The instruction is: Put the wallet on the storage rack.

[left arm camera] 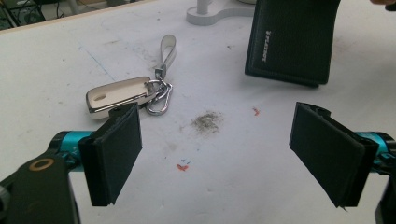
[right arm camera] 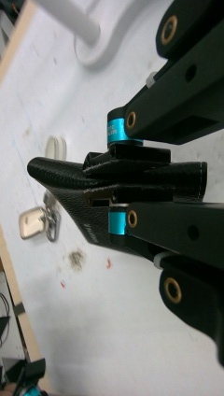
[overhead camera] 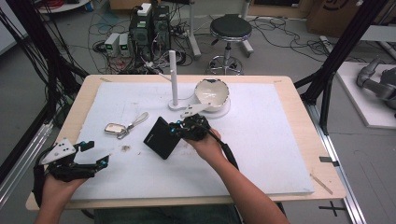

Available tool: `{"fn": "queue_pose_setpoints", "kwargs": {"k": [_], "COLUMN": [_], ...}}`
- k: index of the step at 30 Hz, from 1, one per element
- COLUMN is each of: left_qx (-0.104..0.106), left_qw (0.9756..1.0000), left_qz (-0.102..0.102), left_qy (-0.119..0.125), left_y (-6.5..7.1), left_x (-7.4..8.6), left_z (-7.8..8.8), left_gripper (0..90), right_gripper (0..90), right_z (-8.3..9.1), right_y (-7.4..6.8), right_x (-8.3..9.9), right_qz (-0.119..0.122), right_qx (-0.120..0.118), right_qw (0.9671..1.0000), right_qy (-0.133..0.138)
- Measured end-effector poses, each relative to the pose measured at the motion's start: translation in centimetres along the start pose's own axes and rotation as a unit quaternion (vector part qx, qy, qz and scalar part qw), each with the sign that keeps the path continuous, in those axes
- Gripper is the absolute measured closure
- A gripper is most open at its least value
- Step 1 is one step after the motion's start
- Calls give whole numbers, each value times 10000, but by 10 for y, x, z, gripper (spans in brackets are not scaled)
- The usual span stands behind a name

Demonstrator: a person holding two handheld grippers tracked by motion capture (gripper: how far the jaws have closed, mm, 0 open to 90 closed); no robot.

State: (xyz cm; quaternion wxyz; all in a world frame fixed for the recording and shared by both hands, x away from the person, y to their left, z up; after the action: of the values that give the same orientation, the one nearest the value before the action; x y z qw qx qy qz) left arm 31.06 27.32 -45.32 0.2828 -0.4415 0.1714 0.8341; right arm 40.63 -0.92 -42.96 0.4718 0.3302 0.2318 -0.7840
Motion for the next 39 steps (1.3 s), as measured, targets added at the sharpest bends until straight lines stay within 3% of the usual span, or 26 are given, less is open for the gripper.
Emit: {"fn": "queue_pose_setpoints", "kwargs": {"k": [14, 20, 26, 28, 39], "left_qx": [100, 165, 179, 190, 207], "left_qw": [9999, 9998, 9998, 9998, 9997], "left_qz": [-70, -106, -104, -94, -109], "left_qy": [5, 0, 18, 26, 18], "left_y": [1, 2, 3, 3, 4], "left_x": [-9, -11, -13, -13, -14], "left_z": [-12, -16, -17, -17, -19], "left_gripper": [170, 170, 170, 170, 170], "right_gripper": [845, 847, 846, 846, 847], "right_z": [44, 66, 85, 95, 119], "right_y": [24, 41, 59, 71, 105], "right_x": [-4, -10, -18, -24, -36], "right_qz": [125, 19, -44, -83, -199], "right_qx": [630, 856, 1141, 1313, 1741], "right_qw": [9978, 9958, 9927, 9905, 9837], "right_qy": [172, 330, 386, 406, 392]}}
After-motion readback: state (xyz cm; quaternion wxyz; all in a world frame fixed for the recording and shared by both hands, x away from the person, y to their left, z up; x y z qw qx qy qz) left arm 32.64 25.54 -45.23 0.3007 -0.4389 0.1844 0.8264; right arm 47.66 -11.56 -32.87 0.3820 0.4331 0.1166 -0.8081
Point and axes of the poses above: each handheld gripper's, and its own axes: z roughly backward along the jaws, x roughly out of its underside, y roughly to its right, the point moved 8 cm from there along -z, roughly forward along the jaws, and after that the axes turned 9 degrees about -y, right-handed, at the moved point
